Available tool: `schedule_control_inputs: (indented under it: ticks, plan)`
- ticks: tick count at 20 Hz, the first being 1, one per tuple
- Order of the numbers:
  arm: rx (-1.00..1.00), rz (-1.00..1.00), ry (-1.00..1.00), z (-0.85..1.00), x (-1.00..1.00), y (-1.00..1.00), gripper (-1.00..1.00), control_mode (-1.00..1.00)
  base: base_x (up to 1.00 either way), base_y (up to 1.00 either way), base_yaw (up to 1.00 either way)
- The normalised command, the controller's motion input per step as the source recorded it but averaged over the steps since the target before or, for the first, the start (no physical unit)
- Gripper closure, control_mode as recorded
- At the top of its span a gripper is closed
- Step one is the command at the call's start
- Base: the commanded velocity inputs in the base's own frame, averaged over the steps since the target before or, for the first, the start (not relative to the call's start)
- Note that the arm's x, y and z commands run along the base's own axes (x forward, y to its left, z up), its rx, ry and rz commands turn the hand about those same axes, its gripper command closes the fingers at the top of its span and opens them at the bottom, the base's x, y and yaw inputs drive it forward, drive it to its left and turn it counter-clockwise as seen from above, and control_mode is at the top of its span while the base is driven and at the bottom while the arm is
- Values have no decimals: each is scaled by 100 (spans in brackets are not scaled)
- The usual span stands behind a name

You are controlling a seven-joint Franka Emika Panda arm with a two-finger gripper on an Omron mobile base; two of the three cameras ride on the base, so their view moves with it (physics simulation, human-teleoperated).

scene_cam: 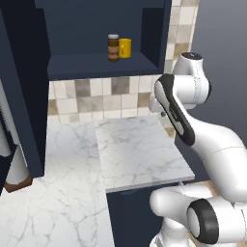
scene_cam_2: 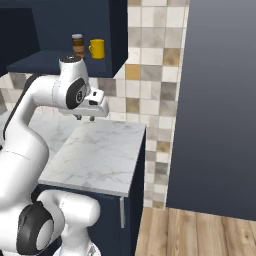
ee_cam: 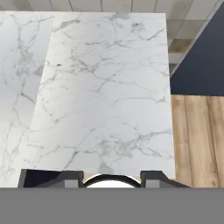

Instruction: Take the cinnamon bottle from the cabinet and place it on the dining table, next to the plate with the cupcake. Then take the chocolate from the dining counter and place it on the cupcake plate.

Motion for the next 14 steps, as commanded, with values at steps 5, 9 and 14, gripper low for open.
schedule_control_inputs:
  ticks: [5,9,14]
  plan:
    - [6,0,-8,-3,-22,13,-100,-100,0,0,0]
    - [0,-2,-49,13,-35,37,-100,-100,0,0,0]
    - [0,0,-23,44,-10,41,-100,-100,0,0,0]
